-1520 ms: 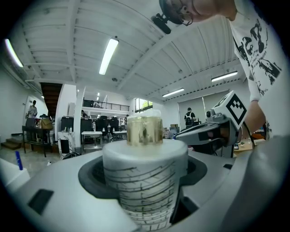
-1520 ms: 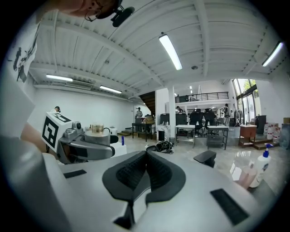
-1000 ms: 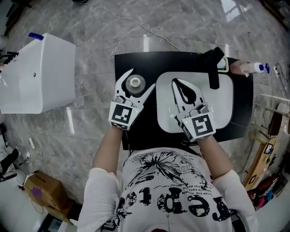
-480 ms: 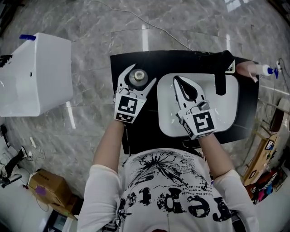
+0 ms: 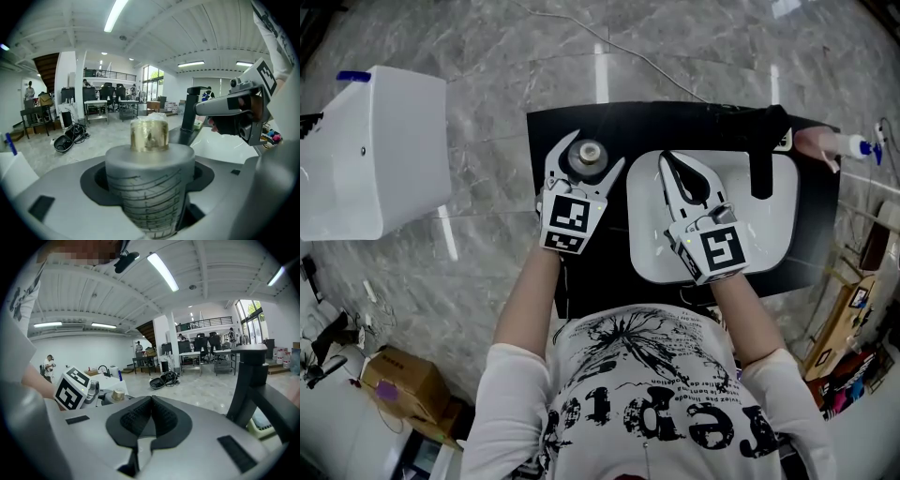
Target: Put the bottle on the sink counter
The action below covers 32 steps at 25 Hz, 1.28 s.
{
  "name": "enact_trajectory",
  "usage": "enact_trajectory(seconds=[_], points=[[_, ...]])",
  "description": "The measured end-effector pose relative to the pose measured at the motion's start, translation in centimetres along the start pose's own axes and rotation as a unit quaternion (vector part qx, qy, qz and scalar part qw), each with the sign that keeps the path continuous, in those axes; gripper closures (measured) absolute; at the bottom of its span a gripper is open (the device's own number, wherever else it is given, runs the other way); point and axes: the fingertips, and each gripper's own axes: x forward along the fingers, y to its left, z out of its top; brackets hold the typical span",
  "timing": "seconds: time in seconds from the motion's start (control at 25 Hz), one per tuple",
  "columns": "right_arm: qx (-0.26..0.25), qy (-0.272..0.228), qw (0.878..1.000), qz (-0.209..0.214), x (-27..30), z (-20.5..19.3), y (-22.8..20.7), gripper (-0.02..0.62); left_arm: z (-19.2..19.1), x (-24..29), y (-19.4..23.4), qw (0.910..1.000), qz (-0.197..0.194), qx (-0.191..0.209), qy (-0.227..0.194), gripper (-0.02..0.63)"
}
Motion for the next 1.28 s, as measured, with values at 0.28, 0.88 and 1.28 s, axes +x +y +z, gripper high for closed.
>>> enact_trajectory(seconds=[0.28, 0.88, 1.28], points=[[0.002, -0.001, 1.000, -0.005, -0.6, 0.0, -0.1, 0.580, -0.9, -0.7, 0.1, 0.9996, 0.001, -0.014, 0.025, 0.258], [-0.023, -0.007, 1.000, 0.000, -4.4, 1.0, 3.4, 0.581, -2.1, -5.9, -1.2, 0.9978, 0.034, -0.017, 0.055, 0.258], [-0.061, -0.039, 0.997, 0.004, -12.2, 4.9, 6.5, 0.580, 9.9, -17.6, -5.3, 0.9908, 0.077, -0.001, -0.111, 0.319]])
